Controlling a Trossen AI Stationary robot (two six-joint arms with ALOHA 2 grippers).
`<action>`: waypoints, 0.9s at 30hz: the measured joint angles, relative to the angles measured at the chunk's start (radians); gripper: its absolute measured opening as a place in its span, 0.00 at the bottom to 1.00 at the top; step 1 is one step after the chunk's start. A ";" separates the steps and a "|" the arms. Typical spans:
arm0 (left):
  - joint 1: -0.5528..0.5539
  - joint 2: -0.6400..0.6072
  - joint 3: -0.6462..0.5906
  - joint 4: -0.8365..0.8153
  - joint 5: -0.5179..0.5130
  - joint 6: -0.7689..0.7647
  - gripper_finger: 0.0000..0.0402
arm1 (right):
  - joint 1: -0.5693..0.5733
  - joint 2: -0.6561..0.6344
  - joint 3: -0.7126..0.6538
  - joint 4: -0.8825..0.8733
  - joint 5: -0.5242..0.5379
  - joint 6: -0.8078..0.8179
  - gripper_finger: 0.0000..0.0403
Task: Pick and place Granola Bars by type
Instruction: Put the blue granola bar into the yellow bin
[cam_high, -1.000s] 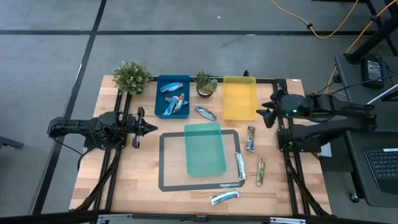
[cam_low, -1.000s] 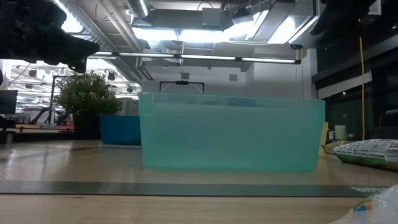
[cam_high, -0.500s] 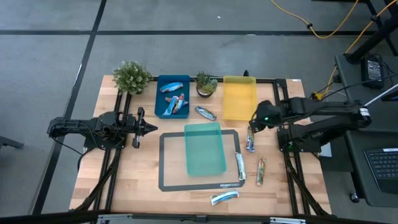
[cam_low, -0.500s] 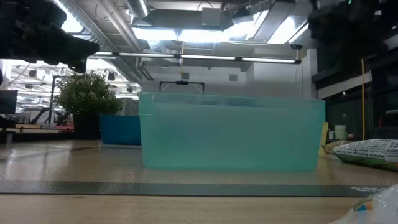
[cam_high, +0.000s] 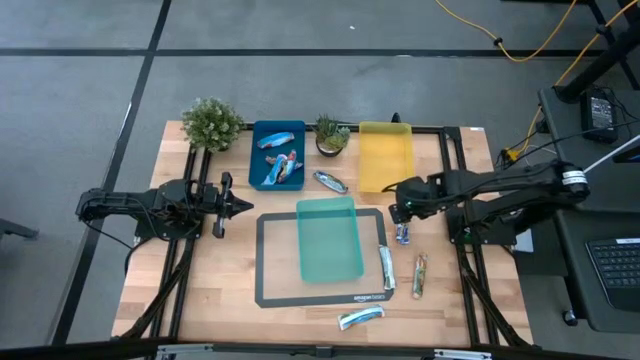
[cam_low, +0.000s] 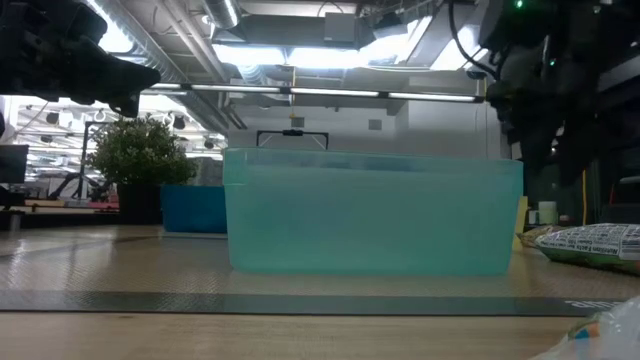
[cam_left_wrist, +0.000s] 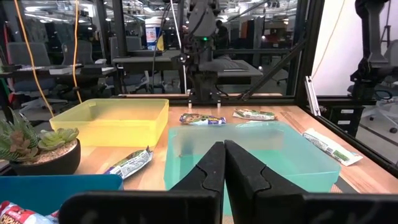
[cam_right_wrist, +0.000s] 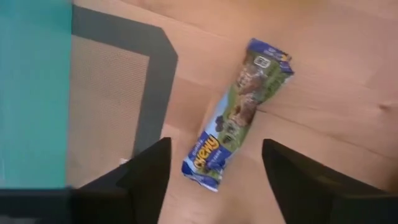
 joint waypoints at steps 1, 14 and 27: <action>0.000 0.000 0.000 0.000 0.000 0.000 0.01 | 0.000 0.004 -0.012 0.009 -0.005 0.005 0.67; 0.000 0.000 0.000 0.000 0.000 0.000 0.01 | 0.000 0.061 -0.147 0.138 -0.015 0.064 0.78; 0.000 0.000 0.000 0.000 0.000 0.000 0.01 | 0.000 0.143 -0.199 0.256 -0.016 0.052 0.76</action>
